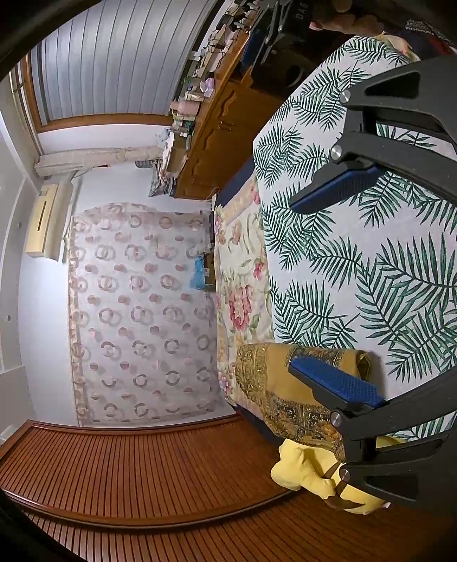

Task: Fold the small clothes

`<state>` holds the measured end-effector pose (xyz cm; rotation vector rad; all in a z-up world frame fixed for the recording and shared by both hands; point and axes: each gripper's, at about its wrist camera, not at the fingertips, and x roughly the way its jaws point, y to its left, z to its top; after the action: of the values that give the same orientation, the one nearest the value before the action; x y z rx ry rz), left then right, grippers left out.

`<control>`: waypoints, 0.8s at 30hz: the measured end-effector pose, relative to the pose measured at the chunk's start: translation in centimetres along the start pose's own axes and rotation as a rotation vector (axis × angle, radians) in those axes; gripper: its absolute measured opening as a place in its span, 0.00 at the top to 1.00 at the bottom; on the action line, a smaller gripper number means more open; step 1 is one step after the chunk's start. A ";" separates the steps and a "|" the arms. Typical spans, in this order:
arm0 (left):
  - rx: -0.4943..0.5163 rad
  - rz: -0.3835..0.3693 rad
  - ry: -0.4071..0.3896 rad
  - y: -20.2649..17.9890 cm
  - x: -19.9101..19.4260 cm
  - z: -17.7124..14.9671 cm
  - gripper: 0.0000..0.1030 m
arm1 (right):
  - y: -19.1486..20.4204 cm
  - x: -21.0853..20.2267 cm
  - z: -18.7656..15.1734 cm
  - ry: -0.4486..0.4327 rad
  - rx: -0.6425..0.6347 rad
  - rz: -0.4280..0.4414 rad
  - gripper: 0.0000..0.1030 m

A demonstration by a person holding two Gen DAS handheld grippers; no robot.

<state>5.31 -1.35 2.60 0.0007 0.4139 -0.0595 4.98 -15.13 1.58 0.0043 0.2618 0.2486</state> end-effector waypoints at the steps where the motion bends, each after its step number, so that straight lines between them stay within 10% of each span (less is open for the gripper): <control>1: 0.001 -0.001 -0.001 0.0 0.0 0.0 0.18 | -0.1 0.0 0.0 0.001 0.000 0.001 0.15; 24: 0.000 0.000 -0.001 0.1 0.0 0.0 0.18 | -1.3 -0.5 0.4 0.010 -0.003 0.004 0.15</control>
<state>5.29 -1.28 2.56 0.0012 0.4131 -0.0593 4.91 -16.53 2.04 0.0003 0.2716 0.2530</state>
